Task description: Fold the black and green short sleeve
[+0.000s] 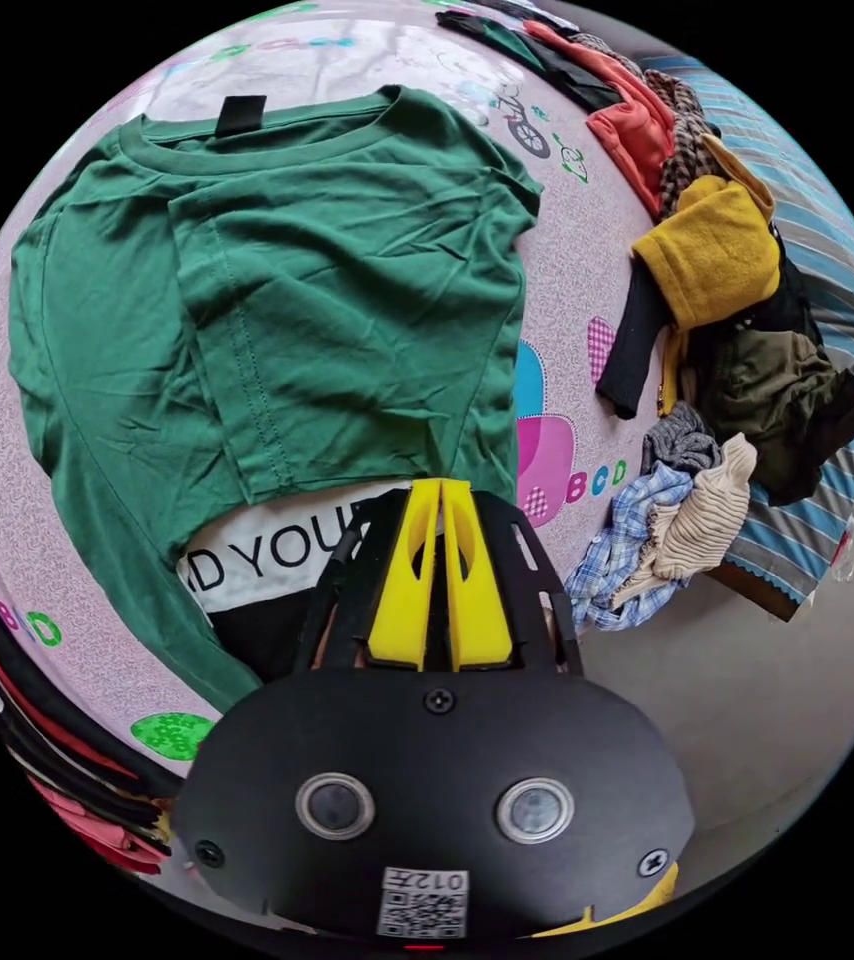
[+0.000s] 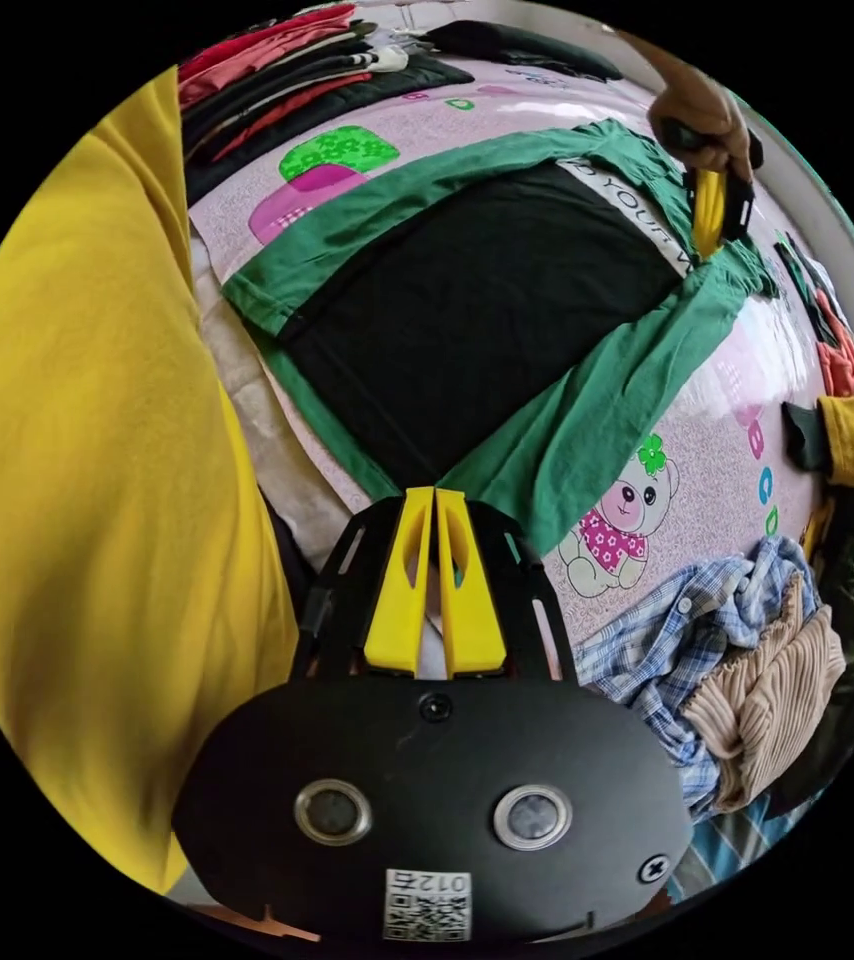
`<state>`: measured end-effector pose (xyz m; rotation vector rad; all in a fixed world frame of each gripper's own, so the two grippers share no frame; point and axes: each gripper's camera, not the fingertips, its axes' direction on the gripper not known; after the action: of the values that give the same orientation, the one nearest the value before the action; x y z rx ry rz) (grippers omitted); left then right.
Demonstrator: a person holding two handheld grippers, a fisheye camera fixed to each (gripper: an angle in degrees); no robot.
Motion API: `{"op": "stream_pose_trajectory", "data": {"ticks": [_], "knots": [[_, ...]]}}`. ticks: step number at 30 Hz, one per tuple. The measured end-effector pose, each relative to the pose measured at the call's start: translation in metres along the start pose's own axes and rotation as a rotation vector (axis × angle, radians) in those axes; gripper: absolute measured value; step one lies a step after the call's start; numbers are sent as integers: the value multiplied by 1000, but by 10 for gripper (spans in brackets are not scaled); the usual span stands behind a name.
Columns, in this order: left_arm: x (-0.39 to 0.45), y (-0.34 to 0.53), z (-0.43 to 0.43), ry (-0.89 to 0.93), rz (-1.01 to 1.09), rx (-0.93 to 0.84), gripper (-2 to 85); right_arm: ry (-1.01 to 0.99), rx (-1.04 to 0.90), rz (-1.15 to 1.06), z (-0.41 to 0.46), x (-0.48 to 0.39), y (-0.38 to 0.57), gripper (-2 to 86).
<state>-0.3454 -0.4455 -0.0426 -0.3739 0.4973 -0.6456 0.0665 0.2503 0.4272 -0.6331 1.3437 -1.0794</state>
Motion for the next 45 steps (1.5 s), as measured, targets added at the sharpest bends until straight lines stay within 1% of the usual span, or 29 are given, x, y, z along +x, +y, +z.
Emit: {"op": "stream_pose_trajectory", "data": {"ticks": [3, 6, 9, 10, 12, 14, 15, 17, 19, 20, 24, 25, 28, 30, 33, 36, 38, 40, 43, 45], "knots": [[-12, 10, -6, 57, 9, 33, 5, -8, -9, 7, 2, -2, 3, 9], [-21, 19, 0, 78, 35, -4, 5, -56, 3, 56, -4, 1, 13, 14], [-14, 31, 1, 23, 114, 34, 5, -154, 72, 93, -22, 6, 33, 17], [-6, 34, 4, -5, 177, 37, 5, -194, 114, 128, -30, 11, 43, 18], [8, 37, 12, -40, 274, 9, 5, -233, 190, 226, -40, 28, 58, 17], [26, 39, 26, -108, 375, -24, 5, -289, 290, 418, -41, 66, 75, 16], [30, 40, 30, -129, 395, -27, 5, -310, 310, 474, -38, 77, 78, 15], [42, 41, 44, -233, 450, -34, 5, -420, 376, 664, -21, 115, 90, 12], [45, 40, 53, -325, 454, -38, 4, -443, 380, 713, -8, 126, 94, 10], [45, 39, 59, -372, 448, -41, 4, -438, 350, 715, 1, 127, 93, 9], [36, 36, 71, -402, 436, -55, 4, -468, 192, 669, 31, 114, 92, 8], [32, 36, 70, -374, 434, -41, 4, -460, 228, 666, 30, 108, 99, 8], [22, 40, 72, -334, 439, -45, 4, -467, 228, 679, 34, 103, 110, 7], [14, 45, 73, -308, 426, -39, 4, -457, 216, 656, 35, 100, 111, 7], [-2, 59, 71, -263, 345, -23, 4, -430, 180, 609, 34, 100, 108, 7], [-11, 89, 51, -233, 375, 58, 4, -411, 128, 598, 28, 106, 108, 7], [-23, 125, 31, -184, 439, 97, 4, -323, 200, 577, 5, 109, 114, 8], [-43, 157, 20, -191, 438, 113, 4, -289, 263, 583, -8, 115, 115, 8], [-91, 215, 10, -198, 365, 130, 4, -327, 368, 635, -10, 139, 105, 8], [-124, 251, 10, -166, 308, 121, 4, -358, 386, 660, -2, 154, 90, 8]]}}
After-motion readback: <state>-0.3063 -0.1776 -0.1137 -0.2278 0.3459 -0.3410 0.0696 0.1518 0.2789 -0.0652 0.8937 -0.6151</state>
